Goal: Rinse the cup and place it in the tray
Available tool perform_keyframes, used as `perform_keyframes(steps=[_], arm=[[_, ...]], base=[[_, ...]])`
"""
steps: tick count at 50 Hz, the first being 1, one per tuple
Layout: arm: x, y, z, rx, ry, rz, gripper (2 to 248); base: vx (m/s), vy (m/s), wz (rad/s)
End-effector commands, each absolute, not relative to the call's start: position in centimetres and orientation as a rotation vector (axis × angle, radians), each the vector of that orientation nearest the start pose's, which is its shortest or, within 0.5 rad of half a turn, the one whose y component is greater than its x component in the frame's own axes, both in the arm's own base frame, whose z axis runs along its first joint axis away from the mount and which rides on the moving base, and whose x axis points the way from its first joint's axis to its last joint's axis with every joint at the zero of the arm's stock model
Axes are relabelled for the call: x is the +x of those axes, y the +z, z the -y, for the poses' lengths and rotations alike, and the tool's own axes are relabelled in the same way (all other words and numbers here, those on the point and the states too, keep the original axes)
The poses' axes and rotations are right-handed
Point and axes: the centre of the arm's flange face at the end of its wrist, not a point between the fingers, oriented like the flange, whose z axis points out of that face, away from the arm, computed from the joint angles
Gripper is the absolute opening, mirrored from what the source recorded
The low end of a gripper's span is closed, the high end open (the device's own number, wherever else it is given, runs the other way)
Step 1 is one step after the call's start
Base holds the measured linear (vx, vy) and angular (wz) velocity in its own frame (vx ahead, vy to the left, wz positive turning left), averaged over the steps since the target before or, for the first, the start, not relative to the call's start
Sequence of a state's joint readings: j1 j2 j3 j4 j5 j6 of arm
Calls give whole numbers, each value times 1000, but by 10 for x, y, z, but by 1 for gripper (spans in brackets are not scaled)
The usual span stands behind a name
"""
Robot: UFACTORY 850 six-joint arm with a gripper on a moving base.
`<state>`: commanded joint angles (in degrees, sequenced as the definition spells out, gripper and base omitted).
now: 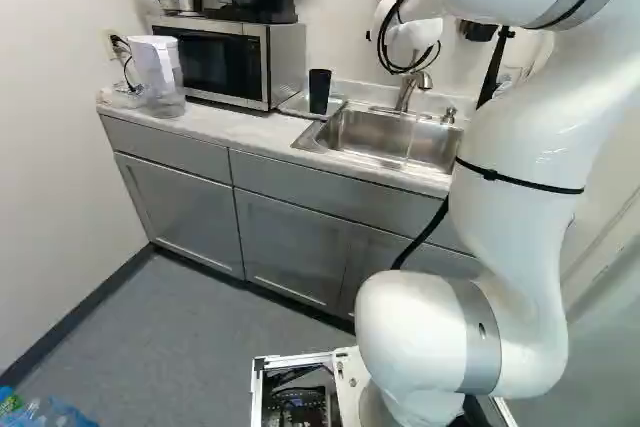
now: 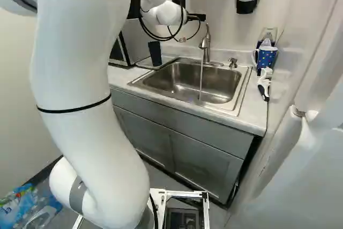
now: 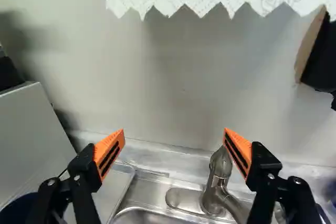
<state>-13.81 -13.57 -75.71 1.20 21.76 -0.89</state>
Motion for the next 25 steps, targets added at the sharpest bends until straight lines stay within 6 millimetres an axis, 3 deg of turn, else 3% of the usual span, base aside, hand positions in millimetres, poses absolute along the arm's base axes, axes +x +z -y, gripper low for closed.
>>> perform_keyframes(steps=[25], arm=[[612, 688, 170, -2473, -2190, -348, 247]], base=[[0, 0, 0]])
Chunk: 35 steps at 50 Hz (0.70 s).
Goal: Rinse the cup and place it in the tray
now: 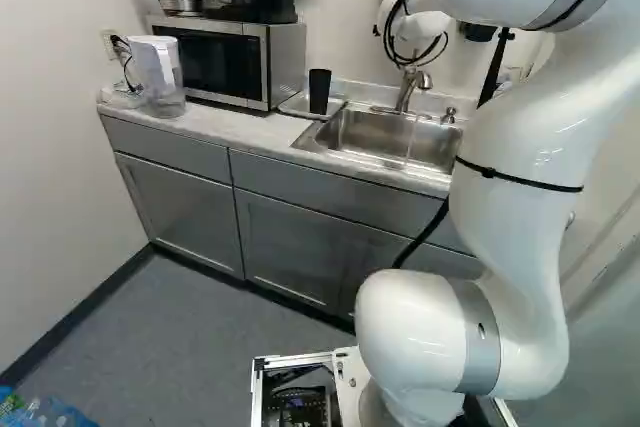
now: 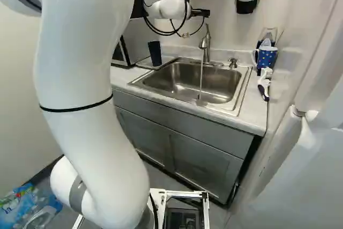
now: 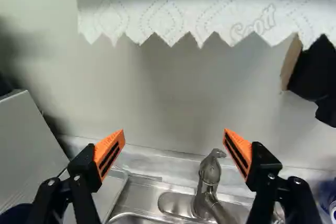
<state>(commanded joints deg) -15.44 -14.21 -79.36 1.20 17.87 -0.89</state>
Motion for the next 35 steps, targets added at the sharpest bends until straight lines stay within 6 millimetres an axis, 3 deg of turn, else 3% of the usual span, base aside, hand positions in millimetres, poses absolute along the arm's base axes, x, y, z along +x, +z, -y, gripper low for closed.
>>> perform_keyframes(steps=[23, 35], arm=[[632, 704, 177, -2511, -2140, -356, 247], [635, 699, 177, -2560, -2069, -360, 247]], base=[[0, 0, 0], [0, 0, 0]])
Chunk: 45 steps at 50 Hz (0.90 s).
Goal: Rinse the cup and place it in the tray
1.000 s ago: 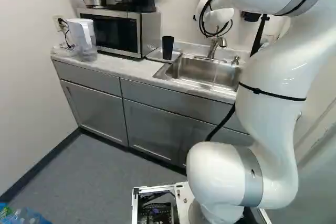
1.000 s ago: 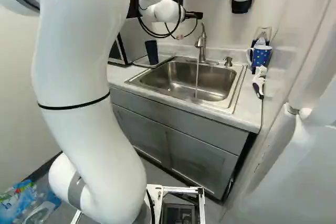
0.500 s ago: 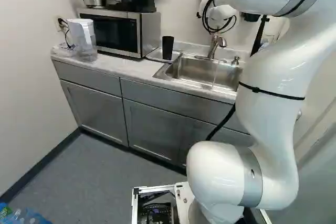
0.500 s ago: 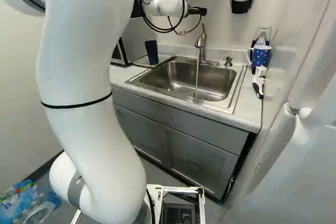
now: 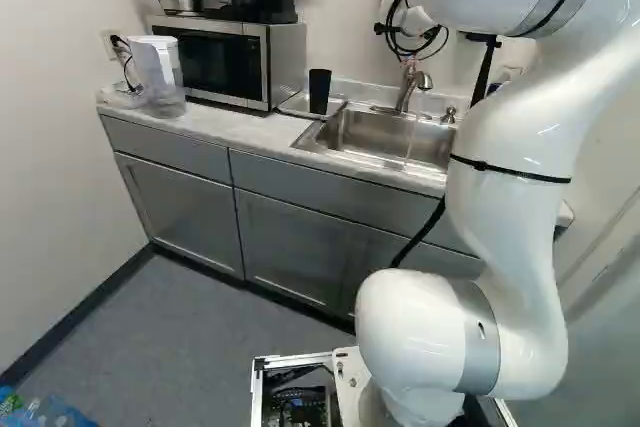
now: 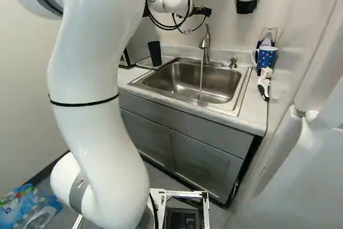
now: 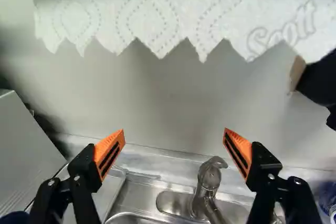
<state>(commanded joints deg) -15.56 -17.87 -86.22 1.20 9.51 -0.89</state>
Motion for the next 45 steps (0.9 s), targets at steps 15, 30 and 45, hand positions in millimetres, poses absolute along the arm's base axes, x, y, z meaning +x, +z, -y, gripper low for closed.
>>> perform_keyframes(steps=[15, 30, 45], arm=[[636, 697, 177, -2578, -2042, -361, 247], [643, 696, 177, -2575, -2045, -358, 247], [649, 695, 178, -2572, -2048, -355, 247]], base=[[0, 0, 0], [0, 0, 0], [0, 0, 0]])
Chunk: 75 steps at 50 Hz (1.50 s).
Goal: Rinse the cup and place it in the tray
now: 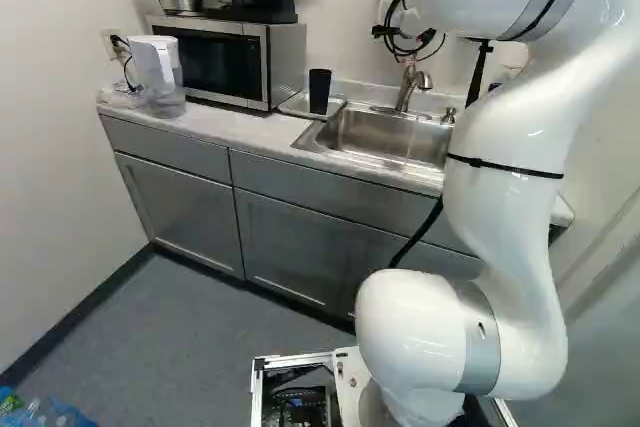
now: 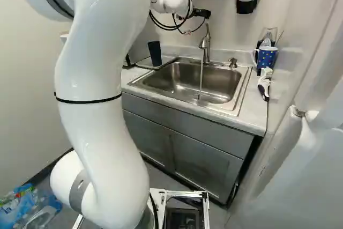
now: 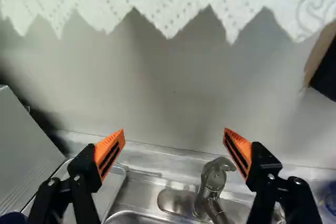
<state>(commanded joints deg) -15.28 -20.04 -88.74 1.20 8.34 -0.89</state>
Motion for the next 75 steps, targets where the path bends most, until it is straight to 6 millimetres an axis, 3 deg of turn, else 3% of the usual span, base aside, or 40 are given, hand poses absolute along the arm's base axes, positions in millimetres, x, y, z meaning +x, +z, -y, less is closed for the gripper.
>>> perform_keyframes(steps=[38, 75], arm=[[647, 689, 177, -2631, -1956, -362, 247], [631, 684, 176, -2710, -1826, -378, 247]], base=[[0, 0, 0], [0, 0, 0]])
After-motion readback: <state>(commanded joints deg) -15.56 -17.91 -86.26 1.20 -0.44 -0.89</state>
